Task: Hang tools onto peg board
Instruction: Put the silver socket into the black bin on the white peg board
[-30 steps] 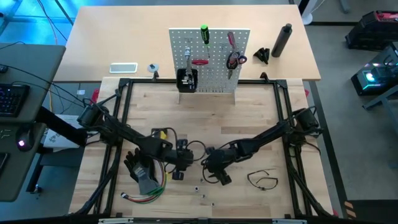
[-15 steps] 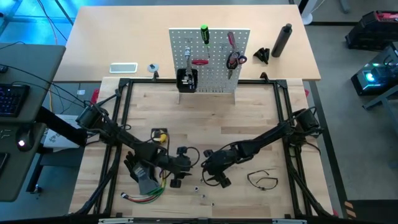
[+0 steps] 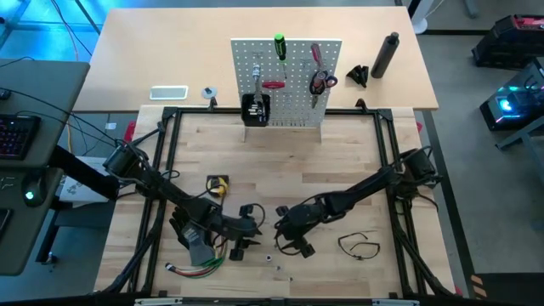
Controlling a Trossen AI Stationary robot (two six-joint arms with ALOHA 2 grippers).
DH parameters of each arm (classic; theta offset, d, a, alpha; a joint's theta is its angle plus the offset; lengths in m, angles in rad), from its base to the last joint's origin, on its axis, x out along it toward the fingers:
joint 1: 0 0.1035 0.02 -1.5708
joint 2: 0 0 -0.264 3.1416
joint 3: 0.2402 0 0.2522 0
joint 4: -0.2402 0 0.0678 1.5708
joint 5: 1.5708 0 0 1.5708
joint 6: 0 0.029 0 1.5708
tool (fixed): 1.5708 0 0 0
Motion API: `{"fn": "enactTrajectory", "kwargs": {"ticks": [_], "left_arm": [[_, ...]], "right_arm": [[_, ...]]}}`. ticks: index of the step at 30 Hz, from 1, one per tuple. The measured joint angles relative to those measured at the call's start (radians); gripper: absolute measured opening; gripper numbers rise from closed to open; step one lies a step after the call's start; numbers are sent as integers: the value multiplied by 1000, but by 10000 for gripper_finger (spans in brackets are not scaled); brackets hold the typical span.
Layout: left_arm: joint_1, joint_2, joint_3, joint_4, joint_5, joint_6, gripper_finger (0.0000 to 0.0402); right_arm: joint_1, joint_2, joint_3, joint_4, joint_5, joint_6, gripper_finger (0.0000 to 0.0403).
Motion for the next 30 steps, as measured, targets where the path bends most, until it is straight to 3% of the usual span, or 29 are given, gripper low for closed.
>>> {"fn": "enactTrajectory", "kwargs": {"ticks": [8, 30], "left_arm": [[0, 0, -18, 40, -4, -18, 142], [-3, 0, -18, 46, -65, 21, 142]], "right_arm": [[-2, 58, 0, 39, -22, 39, 186], [-20, 60, 0, 61, -16, 16, 186]]}}
